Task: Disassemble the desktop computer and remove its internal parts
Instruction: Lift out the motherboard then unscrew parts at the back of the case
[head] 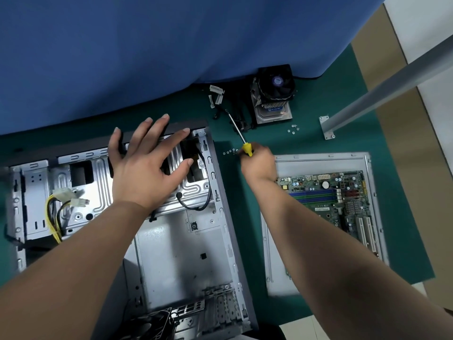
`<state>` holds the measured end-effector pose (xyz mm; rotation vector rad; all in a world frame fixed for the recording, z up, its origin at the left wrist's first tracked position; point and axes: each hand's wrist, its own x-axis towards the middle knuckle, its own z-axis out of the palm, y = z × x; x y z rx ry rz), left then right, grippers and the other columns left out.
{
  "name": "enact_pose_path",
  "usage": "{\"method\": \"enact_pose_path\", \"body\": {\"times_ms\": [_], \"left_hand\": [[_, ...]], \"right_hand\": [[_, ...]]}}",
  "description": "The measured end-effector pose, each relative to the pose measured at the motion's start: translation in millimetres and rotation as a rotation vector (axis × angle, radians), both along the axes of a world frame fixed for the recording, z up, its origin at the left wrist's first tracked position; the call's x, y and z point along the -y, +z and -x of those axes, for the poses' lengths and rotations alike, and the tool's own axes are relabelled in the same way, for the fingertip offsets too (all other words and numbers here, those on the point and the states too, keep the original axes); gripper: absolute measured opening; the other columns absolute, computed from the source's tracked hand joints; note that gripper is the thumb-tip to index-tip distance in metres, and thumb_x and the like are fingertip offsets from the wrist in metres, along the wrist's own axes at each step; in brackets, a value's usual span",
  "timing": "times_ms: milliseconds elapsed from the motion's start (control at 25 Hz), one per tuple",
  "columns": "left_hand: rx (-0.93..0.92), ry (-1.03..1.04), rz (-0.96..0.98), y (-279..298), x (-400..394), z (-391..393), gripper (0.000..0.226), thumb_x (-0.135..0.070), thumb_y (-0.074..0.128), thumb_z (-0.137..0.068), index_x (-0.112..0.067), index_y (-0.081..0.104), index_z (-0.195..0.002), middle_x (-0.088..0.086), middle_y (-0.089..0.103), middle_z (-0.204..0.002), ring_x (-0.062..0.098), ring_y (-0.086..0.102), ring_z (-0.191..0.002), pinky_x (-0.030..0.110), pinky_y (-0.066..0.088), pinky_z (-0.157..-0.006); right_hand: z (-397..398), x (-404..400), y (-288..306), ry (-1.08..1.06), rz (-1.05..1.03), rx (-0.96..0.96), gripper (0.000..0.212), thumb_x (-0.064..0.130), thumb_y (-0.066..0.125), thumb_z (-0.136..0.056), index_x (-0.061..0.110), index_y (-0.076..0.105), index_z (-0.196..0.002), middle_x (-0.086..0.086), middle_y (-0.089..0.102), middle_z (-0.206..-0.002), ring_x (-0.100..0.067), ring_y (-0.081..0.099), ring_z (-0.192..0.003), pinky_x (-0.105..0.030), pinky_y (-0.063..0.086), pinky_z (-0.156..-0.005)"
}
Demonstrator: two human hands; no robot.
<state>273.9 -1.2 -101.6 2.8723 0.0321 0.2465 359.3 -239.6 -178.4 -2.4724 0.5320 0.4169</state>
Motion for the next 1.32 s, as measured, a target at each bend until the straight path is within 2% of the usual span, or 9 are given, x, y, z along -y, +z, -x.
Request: {"method": "enact_pose_path", "body": {"times_ms": [280,360,520,720,920,1000,1160,1240,1320], "left_hand": [[0.006,0.000,-0.002,-1,0,0,0.052,-0.066,0.046,-0.097,-0.049,0.048,-0.146,-0.016,0.032,-0.164,0.010,0.024,-0.154,0.059,0.009,-0.123],[0.005,-0.003,-0.010,-2,-1,-1,0.052,-0.066,0.046,-0.097,-0.048,0.049,-0.146,-0.016,0.032,-0.164,0.010,0.024,-0.154,0.059,0.009,-0.123],[0.010,-0.006,-0.023,-4,-3,-1,0.052,-0.066,0.046,-0.097,-0.048,0.049,-0.146,-0.016,0.032,-0.164,0.011,0.024,-0.154,0.060,0.010,-0.123],[0.021,-0.011,-0.027,-6,-3,-1,0.051,-0.065,0.046,-0.098,-0.048,0.049,-0.146,-0.015,0.033,-0.164,0.011,0.026,-0.154,0.061,0.011,-0.122],[0.023,-0.009,-0.038,-6,-3,-1,0.051,-0.066,0.045,-0.098,-0.049,0.049,-0.146,-0.016,0.033,-0.164,0.011,0.025,-0.154,0.060,0.011,-0.123],[0.019,-0.006,-0.040,-6,-3,-1,0.051,-0.066,0.045,-0.098,-0.049,0.049,-0.146,-0.016,0.033,-0.164,0.010,0.025,-0.154,0.059,0.010,-0.123],[0.011,-0.002,-0.019,-6,-2,-2,0.051,-0.066,0.044,-0.098,-0.049,0.047,-0.146,-0.016,0.034,-0.163,0.011,0.026,-0.153,0.058,0.009,-0.123],[-0.018,0.001,-0.015,-3,-1,-2,0.052,-0.067,0.040,-0.099,-0.049,0.045,-0.148,-0.016,0.033,-0.163,0.011,0.025,-0.153,0.058,0.009,-0.123],[-0.076,0.004,-0.012,1,0,-1,0.054,-0.068,0.036,-0.099,-0.050,0.041,-0.150,-0.016,0.031,-0.165,0.011,0.022,-0.154,0.058,0.007,-0.123]], "right_hand": [[-30,52,8,-0.138,-0.027,0.068,0.017,0.025,0.055,-0.089,0.023,0.066,-0.101,-0.010,0.069,-0.096,-0.038,0.064,-0.092,-0.033,0.048,-0.074],[-38,63,7,-0.094,0.051,0.076,0.015,0.025,0.052,-0.088,0.023,0.063,-0.097,-0.006,0.064,-0.092,-0.037,0.063,-0.088,-0.033,0.045,-0.072],[-42,82,-2,0.113,0.233,0.193,0.016,0.025,0.053,-0.098,0.020,0.064,-0.107,-0.010,0.063,-0.114,-0.039,0.062,-0.090,-0.036,0.043,-0.072],[-49,103,-8,0.182,0.332,0.195,0.017,0.023,0.053,-0.099,0.022,0.063,-0.113,-0.011,0.059,-0.115,-0.041,0.062,-0.086,-0.034,0.040,-0.067],[-35,104,4,0.175,0.263,0.255,0.024,0.019,0.057,-0.095,0.021,0.065,-0.118,-0.010,0.061,-0.115,-0.039,0.061,-0.089,-0.033,0.039,-0.067],[-19,102,14,0.145,0.178,0.263,0.018,0.028,0.061,-0.095,0.019,0.065,-0.110,-0.007,0.066,-0.101,-0.035,0.062,-0.085,-0.033,0.040,-0.063],[41,86,34,0.013,-0.152,0.134,0.028,0.050,0.066,-0.094,0.024,0.056,-0.097,0.004,0.064,-0.073,-0.011,0.056,-0.058,-0.031,0.042,-0.053],[76,80,36,-0.003,-0.208,0.054,0.021,0.045,0.062,-0.098,0.026,0.052,-0.099,0.005,0.062,-0.071,-0.002,0.052,-0.051,-0.027,0.038,-0.048],[103,75,35,-0.013,-0.212,-0.007,0.011,0.033,0.060,-0.098,0.025,0.051,-0.098,0.005,0.063,-0.075,-0.008,0.057,-0.059,-0.021,0.039,-0.049]]}}
